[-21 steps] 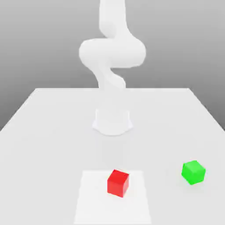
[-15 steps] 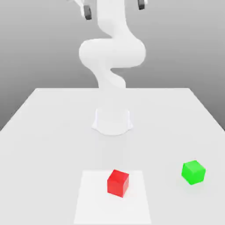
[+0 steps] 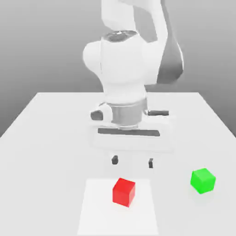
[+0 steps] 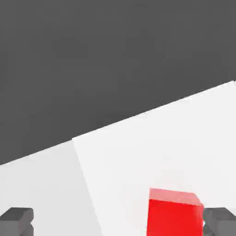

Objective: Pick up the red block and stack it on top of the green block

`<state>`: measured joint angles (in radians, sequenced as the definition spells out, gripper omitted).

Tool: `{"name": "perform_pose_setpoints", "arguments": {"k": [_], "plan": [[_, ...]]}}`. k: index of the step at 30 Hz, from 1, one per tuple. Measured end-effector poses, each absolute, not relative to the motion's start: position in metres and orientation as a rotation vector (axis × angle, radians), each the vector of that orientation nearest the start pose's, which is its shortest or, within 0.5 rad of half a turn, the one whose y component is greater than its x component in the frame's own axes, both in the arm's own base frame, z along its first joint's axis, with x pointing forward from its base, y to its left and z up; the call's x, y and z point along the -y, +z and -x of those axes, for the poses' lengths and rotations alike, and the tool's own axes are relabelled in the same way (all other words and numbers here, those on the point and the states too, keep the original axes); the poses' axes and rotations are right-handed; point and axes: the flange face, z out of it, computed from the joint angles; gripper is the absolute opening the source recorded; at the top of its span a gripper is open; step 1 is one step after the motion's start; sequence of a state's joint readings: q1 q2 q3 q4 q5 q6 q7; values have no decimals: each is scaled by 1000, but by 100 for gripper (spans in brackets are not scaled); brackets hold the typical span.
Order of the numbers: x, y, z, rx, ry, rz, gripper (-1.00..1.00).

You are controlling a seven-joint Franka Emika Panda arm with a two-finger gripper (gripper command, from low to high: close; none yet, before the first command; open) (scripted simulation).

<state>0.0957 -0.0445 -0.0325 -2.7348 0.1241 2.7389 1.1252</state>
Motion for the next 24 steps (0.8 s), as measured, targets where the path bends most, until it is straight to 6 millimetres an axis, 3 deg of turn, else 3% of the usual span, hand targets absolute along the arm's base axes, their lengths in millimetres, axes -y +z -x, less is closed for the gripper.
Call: {"name": "perform_pose_setpoints", "arguments": {"k": [3,15,16,24], "plan": [[-14,211,-388,-1784,-7,2573,0],[-17,151,-386,-1782,-9,2585,0],[-17,146,-385,-1784,-4,2585,-100],[-17,149,-386,-1783,-9,2585,-100]]}}
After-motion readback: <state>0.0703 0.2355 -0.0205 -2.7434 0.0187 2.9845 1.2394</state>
